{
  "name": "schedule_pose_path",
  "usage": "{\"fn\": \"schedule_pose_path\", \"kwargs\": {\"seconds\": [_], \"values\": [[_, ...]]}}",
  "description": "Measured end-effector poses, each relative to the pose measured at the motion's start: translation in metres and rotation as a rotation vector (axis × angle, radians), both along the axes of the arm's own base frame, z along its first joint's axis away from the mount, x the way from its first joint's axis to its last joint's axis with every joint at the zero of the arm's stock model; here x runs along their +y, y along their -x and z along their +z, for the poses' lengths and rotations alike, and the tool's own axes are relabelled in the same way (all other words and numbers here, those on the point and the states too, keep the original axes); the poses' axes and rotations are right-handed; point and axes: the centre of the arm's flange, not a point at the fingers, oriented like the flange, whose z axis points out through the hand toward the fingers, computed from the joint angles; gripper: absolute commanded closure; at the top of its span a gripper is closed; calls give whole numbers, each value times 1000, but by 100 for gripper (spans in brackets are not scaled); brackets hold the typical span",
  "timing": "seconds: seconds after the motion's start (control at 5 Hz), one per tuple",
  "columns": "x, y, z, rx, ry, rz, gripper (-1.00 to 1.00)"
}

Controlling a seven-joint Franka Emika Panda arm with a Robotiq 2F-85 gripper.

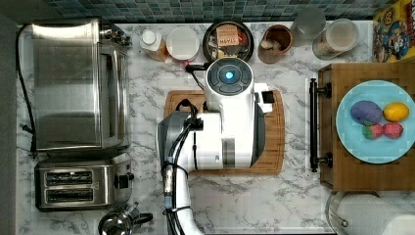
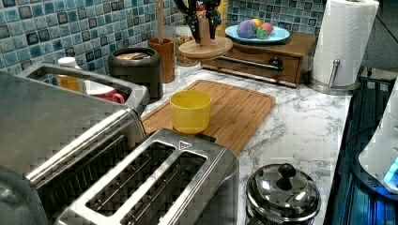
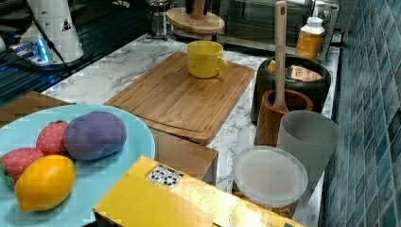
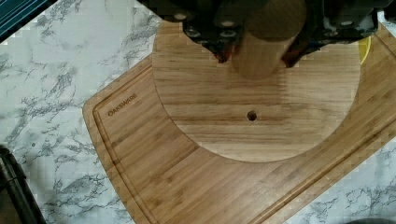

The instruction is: Put the lid on the tea container.

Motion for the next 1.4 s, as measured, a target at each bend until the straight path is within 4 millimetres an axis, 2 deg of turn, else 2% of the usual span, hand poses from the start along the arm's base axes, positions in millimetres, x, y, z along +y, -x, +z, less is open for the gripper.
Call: {"fn": "schedule_pose_path", "kwargs": {"seconds": [0.4,0.6,0.8,1.4], "values": [[0,7,-21,28,1,2,100],[-2,3,-33,22,-1,6,100],[-2,-7,-40,-58,-5,6,100],[4,-14,-33,-125,-3,23,100]]}}
